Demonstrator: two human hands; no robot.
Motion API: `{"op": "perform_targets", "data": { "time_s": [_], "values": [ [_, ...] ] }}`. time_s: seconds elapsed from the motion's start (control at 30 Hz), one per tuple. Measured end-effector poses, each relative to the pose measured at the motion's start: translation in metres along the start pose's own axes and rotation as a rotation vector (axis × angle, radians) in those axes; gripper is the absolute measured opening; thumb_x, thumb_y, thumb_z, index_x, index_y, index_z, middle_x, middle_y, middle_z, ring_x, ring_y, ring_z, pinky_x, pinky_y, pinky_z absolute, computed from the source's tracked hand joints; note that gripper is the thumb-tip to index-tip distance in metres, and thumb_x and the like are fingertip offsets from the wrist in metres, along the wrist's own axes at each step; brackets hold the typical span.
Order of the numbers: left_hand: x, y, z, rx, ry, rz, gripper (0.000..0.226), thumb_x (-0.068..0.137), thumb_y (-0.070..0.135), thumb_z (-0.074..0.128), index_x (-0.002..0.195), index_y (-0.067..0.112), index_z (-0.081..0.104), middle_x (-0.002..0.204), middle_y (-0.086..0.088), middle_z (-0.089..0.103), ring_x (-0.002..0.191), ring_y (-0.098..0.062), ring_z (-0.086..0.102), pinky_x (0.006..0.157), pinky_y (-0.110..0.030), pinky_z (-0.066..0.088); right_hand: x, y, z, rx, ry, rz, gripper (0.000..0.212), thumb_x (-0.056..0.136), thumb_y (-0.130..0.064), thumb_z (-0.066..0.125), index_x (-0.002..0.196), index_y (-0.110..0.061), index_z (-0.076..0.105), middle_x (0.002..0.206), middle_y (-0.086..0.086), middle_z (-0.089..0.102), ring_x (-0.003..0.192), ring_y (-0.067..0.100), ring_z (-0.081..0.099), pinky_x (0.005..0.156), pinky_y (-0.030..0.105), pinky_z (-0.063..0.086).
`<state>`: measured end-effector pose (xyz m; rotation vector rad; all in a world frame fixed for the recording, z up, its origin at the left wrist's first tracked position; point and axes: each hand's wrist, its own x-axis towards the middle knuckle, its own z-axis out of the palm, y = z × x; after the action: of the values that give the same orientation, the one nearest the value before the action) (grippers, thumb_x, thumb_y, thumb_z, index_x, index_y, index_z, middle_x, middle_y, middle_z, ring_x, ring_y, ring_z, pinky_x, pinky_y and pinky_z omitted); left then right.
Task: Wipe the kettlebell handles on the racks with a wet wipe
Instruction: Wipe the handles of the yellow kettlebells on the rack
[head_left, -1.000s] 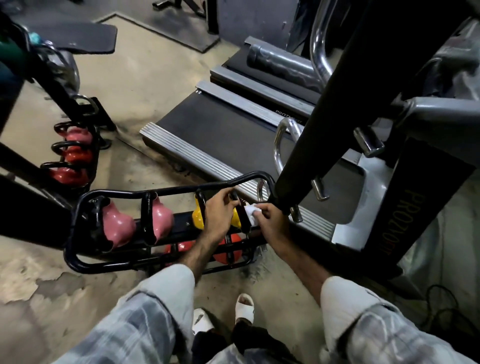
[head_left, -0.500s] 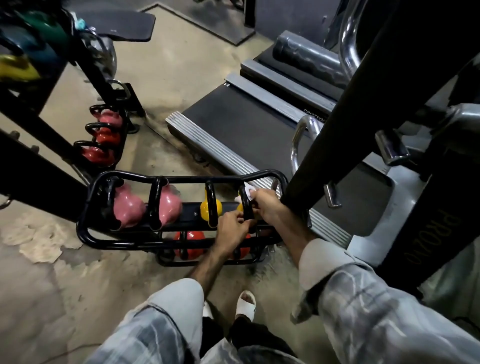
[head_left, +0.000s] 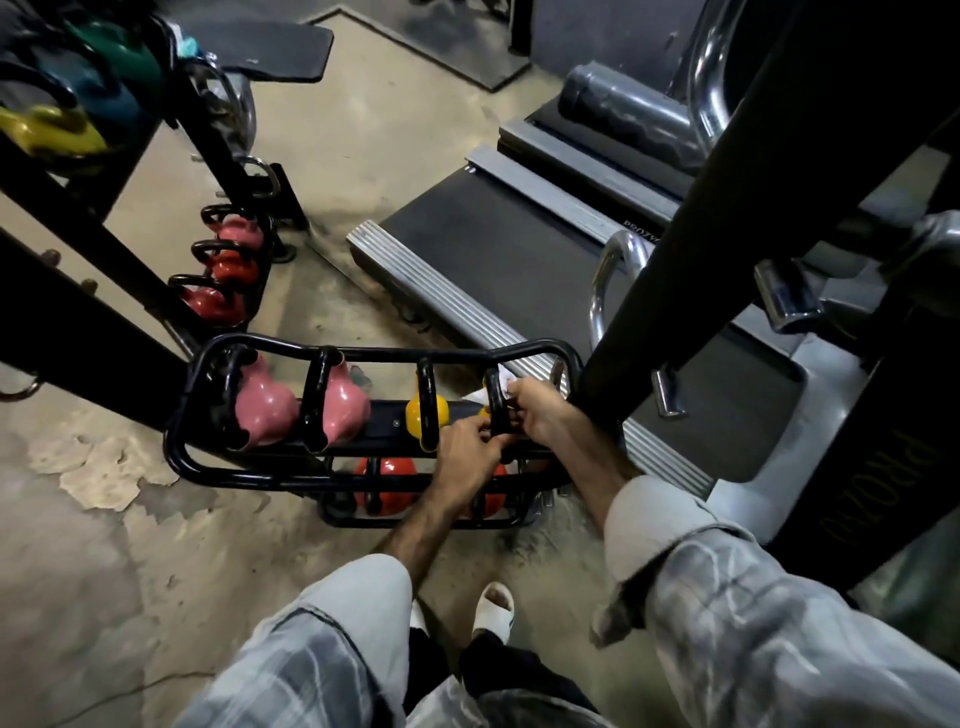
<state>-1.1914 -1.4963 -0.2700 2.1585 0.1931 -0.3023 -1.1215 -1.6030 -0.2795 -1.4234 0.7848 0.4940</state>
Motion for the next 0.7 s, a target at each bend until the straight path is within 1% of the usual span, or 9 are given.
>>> {"op": "perform_targets", "data": {
  "time_s": [0.03, 0.1, 0.17, 0.27, 0.33, 0.37, 0.47, 0.57, 0.7],
  "values": [
    [-0.003, 0.001, 0.000, 0.016, 0.030, 0.023, 0.021, 0.078, 0.025, 0.074, 0.097, 0.019, 0.071, 0.081, 0.009, 0.070, 0.072, -0.003, 0.065, 0.061, -0.006, 0.043, -0.003, 0.001, -0.003, -0.011, -0.018, -0.015, 0.023, 0.091, -0.003, 0.043, 0.072, -0.011, 0.052, 0.053, 0.007, 0.045, 0.047, 0.017, 0.038, 0.049, 0.025, 0.030],
    [-0.008, 0.001, -0.002, 0.110, 0.093, 0.125, 0.032, 0.077, 0.021, 0.074, 0.107, 0.021, 0.064, 0.099, 0.010, 0.064, 0.085, -0.004, 0.062, 0.070, -0.006, 0.042, -0.010, 0.005, -0.009, -0.054, -0.065, -0.100, 0.030, 0.091, -0.002, 0.045, 0.065, -0.015, 0.053, 0.048, 0.002, 0.045, 0.043, 0.011, 0.036, 0.047, 0.022, 0.029],
    [-0.012, 0.001, -0.001, 0.277, 0.095, 0.289, 0.044, 0.077, 0.014, 0.072, 0.118, 0.020, 0.056, 0.121, 0.005, 0.050, 0.099, -0.010, 0.057, 0.077, -0.016, 0.044, -0.012, 0.012, -0.016, -0.087, -0.058, -0.235, 0.024, 0.090, -0.005, 0.055, 0.069, -0.015, 0.060, 0.057, 0.004, 0.050, 0.044, 0.008, 0.042, 0.046, 0.020, 0.035],
    [-0.011, 0.001, 0.000, 0.454, 0.035, 0.432, 0.045, 0.082, 0.009, 0.064, 0.125, 0.018, 0.052, 0.136, 0.001, 0.042, 0.109, -0.018, 0.056, 0.081, -0.028, 0.052, -0.012, 0.026, -0.019, -0.111, 0.022, -0.412, 0.007, 0.085, -0.003, 0.066, 0.086, -0.010, 0.068, 0.081, 0.009, 0.069, 0.064, 0.013, 0.062, 0.064, 0.028, 0.054],
    [-0.008, -0.001, 0.000, 0.518, 0.016, 0.445, 0.042, 0.085, 0.009, 0.061, 0.126, 0.015, 0.052, 0.136, -0.001, 0.042, 0.105, -0.022, 0.059, 0.078, -0.033, 0.054, -0.009, 0.030, -0.019, -0.197, 0.072, -0.528, 0.010, 0.080, -0.011, 0.070, 0.090, -0.010, 0.072, 0.088, 0.006, 0.074, 0.076, 0.016, 0.069, 0.075, 0.035, 0.057],
    [-0.007, -0.003, 0.000, 0.535, 0.008, 0.451, 0.040, 0.085, 0.008, 0.060, 0.123, 0.013, 0.053, 0.134, -0.002, 0.043, 0.103, -0.023, 0.059, 0.075, -0.034, 0.054, -0.009, 0.028, -0.017, -0.279, 0.085, -0.586, 0.013, 0.078, -0.018, 0.071, 0.090, -0.014, 0.074, 0.087, 0.002, 0.075, 0.080, 0.015, 0.070, 0.078, 0.035, 0.057],
    [-0.004, -0.007, -0.002, 0.577, -0.029, 0.460, 0.026, 0.081, 0.009, 0.063, 0.107, 0.009, 0.057, 0.128, -0.005, 0.046, 0.097, -0.027, 0.059, 0.067, -0.038, 0.054, -0.006, 0.006, -0.006, -0.598, 0.123, -0.704, 0.016, 0.080, -0.023, 0.068, 0.094, -0.020, 0.076, 0.089, -0.001, 0.075, 0.086, 0.011, 0.067, 0.078, 0.022, 0.047],
    [-0.002, -0.002, -0.005, 0.599, -0.031, 0.448, 0.014, 0.081, 0.007, 0.059, 0.095, 0.006, 0.056, 0.122, -0.008, 0.047, 0.092, -0.029, 0.058, 0.063, -0.042, 0.052, -0.004, -0.015, 0.001, -0.797, 0.042, -0.750, 0.016, 0.080, -0.021, 0.067, 0.093, -0.023, 0.076, 0.087, 0.004, 0.074, 0.084, 0.016, 0.067, 0.075, 0.024, 0.046],
    [0.000, 0.003, -0.012, 0.649, -0.044, 0.488, 0.011, 0.080, 0.005, 0.058, 0.092, 0.004, 0.058, 0.131, -0.011, 0.043, 0.097, -0.029, 0.057, 0.066, -0.038, 0.052, 0.001, -0.027, -0.001, -1.173, -0.155, -0.819, 0.022, 0.076, -0.007, 0.061, 0.082, -0.024, 0.074, 0.076, 0.002, 0.069, 0.080, 0.019, 0.065, 0.062, 0.019, 0.041]
  ]
}}
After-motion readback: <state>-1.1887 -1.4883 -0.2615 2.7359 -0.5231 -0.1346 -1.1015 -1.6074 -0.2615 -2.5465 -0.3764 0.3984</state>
